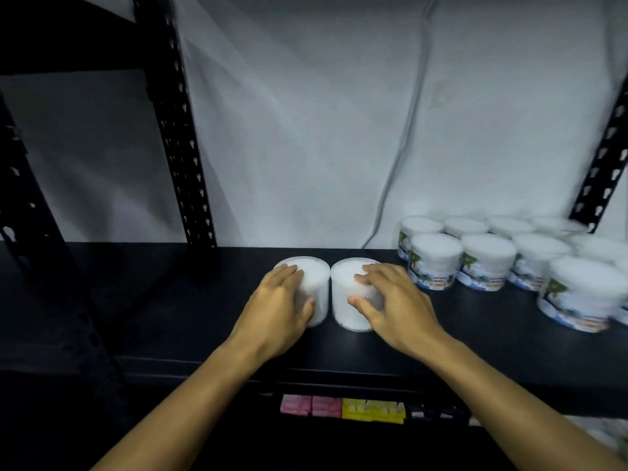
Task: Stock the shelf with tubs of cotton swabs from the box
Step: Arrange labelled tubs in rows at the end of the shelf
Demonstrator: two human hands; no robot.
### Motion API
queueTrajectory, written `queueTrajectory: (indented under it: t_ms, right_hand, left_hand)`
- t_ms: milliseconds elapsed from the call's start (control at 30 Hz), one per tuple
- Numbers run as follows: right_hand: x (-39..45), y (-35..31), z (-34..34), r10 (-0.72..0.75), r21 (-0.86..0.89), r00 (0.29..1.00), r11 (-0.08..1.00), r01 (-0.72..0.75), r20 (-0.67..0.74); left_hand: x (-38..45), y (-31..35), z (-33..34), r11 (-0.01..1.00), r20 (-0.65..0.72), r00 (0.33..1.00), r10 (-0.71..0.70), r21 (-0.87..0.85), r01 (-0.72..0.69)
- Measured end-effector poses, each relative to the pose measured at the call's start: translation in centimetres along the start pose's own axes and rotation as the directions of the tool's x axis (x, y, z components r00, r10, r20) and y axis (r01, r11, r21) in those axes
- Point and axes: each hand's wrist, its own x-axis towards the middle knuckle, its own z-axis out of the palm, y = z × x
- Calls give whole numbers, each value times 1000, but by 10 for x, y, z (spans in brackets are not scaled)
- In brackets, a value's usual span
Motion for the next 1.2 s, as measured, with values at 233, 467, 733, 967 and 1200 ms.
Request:
queueTrajectory:
  t_ms: [233,467,733,967,1200]
  right_hand:
    - [-32,27,-38,-43,111,994,993,32,102]
    - [-37,36,-56,-101,227,973,972,52,206]
    - [-41,17,-50,188,193,979,961,-200,78]
    - [-36,12,-45,252,238,964,934,-265,85]
    - [-28,34,-56,134,279,965,940,-197,227]
  left_hand:
    - [-15,24,-11,991,65,998,-16,-133,25]
    - [-4,23,-34,980,205,975,81,-195,-40]
    - [-1,47,-34,974,169,960,-225,40,221]
    - [9,53,-24,956,200,942,-271,-57,287]
    - [16,39,-29,934,355,923,-147,-256,247]
